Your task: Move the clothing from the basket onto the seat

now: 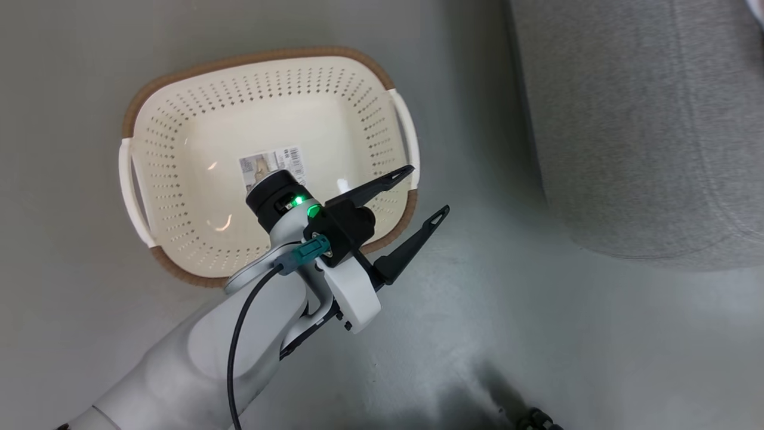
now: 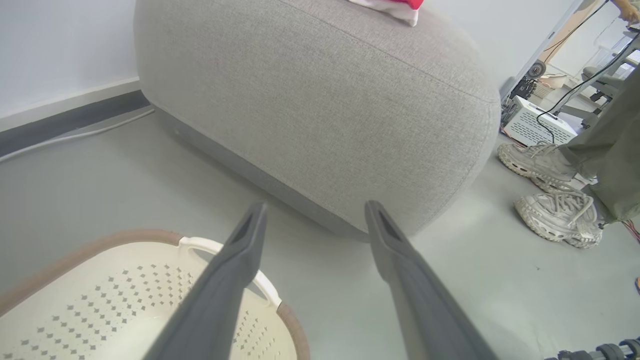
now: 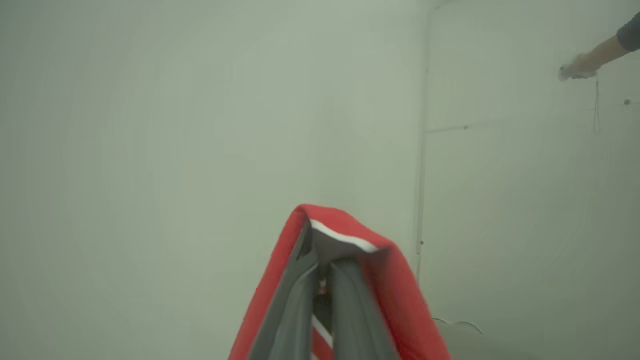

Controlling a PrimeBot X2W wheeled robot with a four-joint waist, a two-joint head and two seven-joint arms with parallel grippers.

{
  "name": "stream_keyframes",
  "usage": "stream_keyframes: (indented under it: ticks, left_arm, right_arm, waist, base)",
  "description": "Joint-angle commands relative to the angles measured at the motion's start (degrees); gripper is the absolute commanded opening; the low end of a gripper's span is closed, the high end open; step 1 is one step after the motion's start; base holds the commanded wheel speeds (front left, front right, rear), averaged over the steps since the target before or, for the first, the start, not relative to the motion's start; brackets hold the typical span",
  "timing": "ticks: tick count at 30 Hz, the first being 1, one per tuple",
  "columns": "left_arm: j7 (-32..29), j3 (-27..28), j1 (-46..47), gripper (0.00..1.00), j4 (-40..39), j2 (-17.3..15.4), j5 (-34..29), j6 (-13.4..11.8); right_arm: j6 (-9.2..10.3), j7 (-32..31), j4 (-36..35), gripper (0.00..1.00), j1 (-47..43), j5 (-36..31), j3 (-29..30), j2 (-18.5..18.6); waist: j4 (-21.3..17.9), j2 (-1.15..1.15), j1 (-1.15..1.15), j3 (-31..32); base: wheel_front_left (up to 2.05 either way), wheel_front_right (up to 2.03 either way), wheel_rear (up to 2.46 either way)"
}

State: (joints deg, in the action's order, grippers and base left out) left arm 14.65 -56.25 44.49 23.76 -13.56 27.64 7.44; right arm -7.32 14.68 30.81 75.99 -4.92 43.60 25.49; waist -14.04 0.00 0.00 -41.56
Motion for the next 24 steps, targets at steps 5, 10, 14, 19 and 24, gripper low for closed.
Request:
stream_keyframes:
  ticks: [5, 10, 14, 19, 24]
  left_arm:
    - [0.35, 1.15, 1.18, 1.0, -0.71, 0.29, -0.27, 0.04]
    - [0.35, 1.59, 0.97, 1.0, -0.75, 0.42, -0.53, 0.04]
    - [0.35, 2.33, 0.73, 1.0, -0.62, 0.79, -0.56, 0.04]
    - [0.35, 2.69, 0.34, 1.0, -0.14, 1.62, -0.29, 0.04]
    - [0.35, 3.94, -0.5, 1.0, -0.31, 2.73, -0.14, 0.04]
  right_arm:
    - [-0.17, 0.31, 2.08, 0.0, 4.71, -6.24, 5.11, -3.23]
    - [-0.17, 0.32, 7.71, 0.0, 5.52, -2.01, 0.88, -6.75]
    - [-0.17, 0.32, 12.49, 0.0, 2.78, 3.94, -7.36, -8.02]
    - [-0.17, 0.23, 17.86, 0.0, -1.29, 10.42, -14.27, -8.43]
    - [-0.17, -1.29, 23.8, 0.56, -6.08, 18.39, -23.04, -7.48]
  waist:
    - [2.76, 0.0, 0.0, -3.23]
    - [3.66, 0.0, 0.0, -3.96]
    - [4.28, 0.0, 0.0, -3.87]
    - [4.85, 0.0, 0.0, -2.72]
    - [5.42, 0.0, 0.0, -1.07]
  base:
    - [0.0, 0.0, 0.0]
    - [0.0, 0.0, 0.0]
    - [0.0, 0.0, 0.0]
    - [0.0, 0.0, 0.0]
    - [0.0, 0.0, 0.0]
